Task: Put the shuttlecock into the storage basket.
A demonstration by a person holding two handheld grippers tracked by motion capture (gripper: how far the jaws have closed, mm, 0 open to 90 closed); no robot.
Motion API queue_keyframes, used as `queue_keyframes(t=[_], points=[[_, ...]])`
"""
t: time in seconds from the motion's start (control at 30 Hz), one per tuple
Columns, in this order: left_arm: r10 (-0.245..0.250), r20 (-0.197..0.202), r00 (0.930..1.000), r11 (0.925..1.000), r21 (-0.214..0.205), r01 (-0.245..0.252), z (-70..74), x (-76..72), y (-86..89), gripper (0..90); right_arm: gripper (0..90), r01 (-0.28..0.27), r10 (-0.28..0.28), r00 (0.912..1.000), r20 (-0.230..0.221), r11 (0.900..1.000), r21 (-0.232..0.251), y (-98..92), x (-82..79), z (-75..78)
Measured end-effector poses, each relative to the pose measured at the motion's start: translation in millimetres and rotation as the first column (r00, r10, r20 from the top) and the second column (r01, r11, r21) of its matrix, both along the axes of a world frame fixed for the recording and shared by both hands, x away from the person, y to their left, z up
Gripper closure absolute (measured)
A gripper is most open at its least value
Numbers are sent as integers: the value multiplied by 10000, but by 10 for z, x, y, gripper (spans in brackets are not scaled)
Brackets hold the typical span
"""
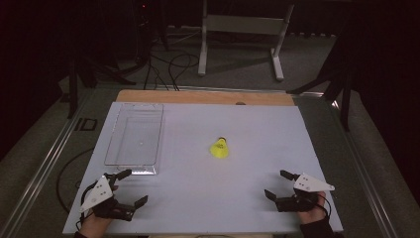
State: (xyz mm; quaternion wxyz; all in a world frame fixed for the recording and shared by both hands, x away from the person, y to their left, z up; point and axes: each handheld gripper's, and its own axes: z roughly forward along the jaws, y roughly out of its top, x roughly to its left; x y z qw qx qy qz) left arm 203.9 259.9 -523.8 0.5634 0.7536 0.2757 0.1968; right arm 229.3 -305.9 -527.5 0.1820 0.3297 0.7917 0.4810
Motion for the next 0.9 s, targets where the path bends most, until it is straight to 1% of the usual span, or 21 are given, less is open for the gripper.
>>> queue_keyframes(t=[0.23, 0.37, 0.57, 0.6, 0.77, 0.8, 0.9], points=[[-25, -55, 10000, 10000, 64, 26, -4, 1, -8, 0, 82, 61, -60, 10000, 66, 10000, -39, 5, -3, 11], [37, -124, 9999, 10000, -3, -37, -4, 7, 4, 0, 81, 55, -55, 10000, 60, 10000, -78, 7, 0, 11], [-2, -91, 10000, 9999, -100, 1, 13, 2, 4, 1, 82, 15, -13, 9999, 116, 9999, -116, 18, -3, 22], [-43, -145, 9999, 9999, -104, 42, 16, 5, 3, 1, 82, 34, -32, 9999, 116, 9999, -124, 20, -4, 22], [-130, -203, 9997, 9999, 15, 130, 28, 12, -14, 0, 82, 52, -52, 10000, 56, 9999, -98, 20, -1, 20], [-271, -416, 9988, 9996, 8, 271, 51, 13, -30, 0, 82, 48, -48, 10000, 57, 9999, -114, 21, -1, 19], [-516, -616, 9968, 9985, 163, 527, 101, 26, -45, 0, 82, 1, -1, 10000, 17, 10000, -92, 27, 0, 21]])
